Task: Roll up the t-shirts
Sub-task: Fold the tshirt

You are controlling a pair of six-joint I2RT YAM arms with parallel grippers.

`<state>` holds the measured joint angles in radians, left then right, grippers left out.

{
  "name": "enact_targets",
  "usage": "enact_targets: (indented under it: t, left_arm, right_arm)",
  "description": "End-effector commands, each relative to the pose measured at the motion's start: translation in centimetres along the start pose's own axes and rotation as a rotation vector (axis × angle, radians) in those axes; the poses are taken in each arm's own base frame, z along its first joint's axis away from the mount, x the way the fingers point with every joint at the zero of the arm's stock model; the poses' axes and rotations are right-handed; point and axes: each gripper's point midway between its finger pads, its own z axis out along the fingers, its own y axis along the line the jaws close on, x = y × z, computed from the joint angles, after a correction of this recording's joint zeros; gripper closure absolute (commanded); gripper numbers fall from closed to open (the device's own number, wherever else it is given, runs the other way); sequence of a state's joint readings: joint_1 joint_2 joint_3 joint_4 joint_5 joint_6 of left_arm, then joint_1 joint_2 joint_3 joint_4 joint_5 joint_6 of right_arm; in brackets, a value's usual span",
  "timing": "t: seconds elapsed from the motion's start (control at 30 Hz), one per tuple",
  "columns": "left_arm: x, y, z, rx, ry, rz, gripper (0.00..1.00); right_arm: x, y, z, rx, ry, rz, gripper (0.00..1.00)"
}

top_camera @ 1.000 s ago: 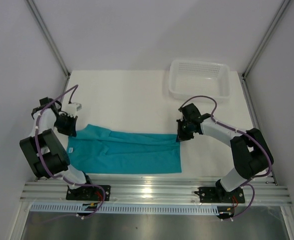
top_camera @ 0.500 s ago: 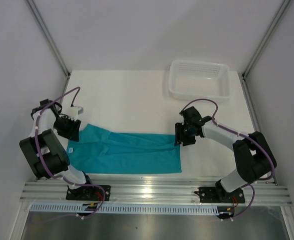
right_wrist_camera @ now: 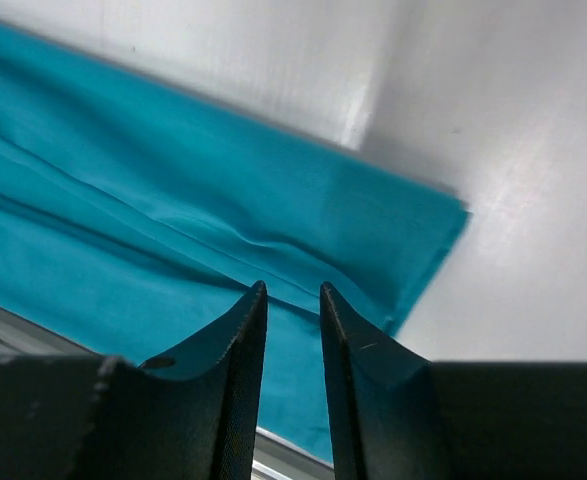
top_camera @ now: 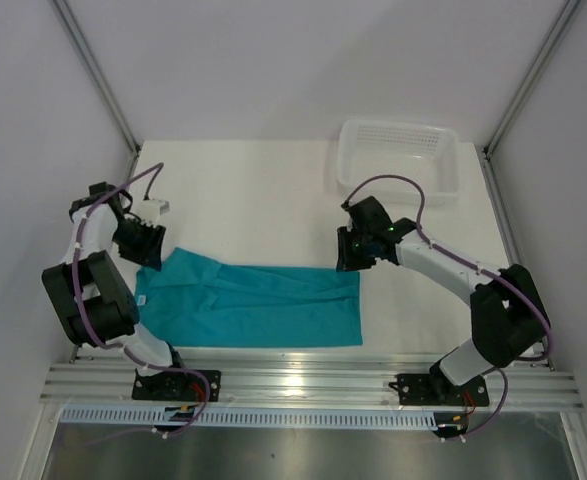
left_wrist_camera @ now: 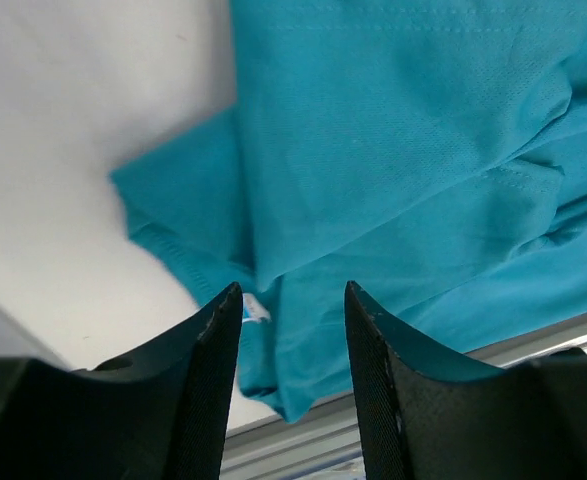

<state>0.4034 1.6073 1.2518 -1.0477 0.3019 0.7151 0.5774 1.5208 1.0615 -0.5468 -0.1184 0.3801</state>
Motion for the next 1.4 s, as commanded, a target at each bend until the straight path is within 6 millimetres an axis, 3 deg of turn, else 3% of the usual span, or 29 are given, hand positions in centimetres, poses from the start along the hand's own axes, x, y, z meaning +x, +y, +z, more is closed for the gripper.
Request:
enact_targets:
  t: [0.0, 0.2, 0.37, 0.67, 0.87, 0.97, 1.07, 1.37]
  left_arm:
    - [1.0, -0.2, 2.2, -0.034, 0.065, -0.066, 0.51]
    - [2.3, 0.6, 3.7, -0.062, 0.126, -0.095, 0.52]
    - [1.9, 0.2, 4.4, -0.028, 0.112, -0.118, 0.53]
    - [0.9, -0.4, 5.5, 0.051, 0.103, -0.166, 0.57]
    - [0.6, -0.5, 5.2, 0.049, 0.09, -0.169, 0.72]
    - [0.7, -0.9, 4.6, 0.056, 0.084, -0.16, 0.91]
    - [0.8, -1.4, 3.7, 0.06, 0.071, -0.138, 0.99]
    - [2.7, -3.1, 1.9, 0.113, 0.078, -0.069, 0.99]
  right_arm:
    - [0.9, 1.4, 1.9, -0.017, 0.057, -0.035, 0.69]
    - [3.8, 0.2, 3.6, -0.004, 0.143, -0.025, 0.72]
    - [5.6, -0.2, 3.8, -0.014, 0.176, -0.009, 0.8]
    - [6.1, -0.7, 3.9, 0.002, 0.184, -0.022, 0.97]
    - [6.2, -0.7, 4.0, -0.002, 0.181, -0.015, 1.0]
    - [6.5, -0.8, 4.0, 0.001, 0.186, -0.012, 1.0]
    - [6.9, -1.0, 4.1, 0.003, 0.194, -0.01, 1.0]
    - [7.3, -1.5, 4.0, 0.018, 0.189, -0.009, 1.0]
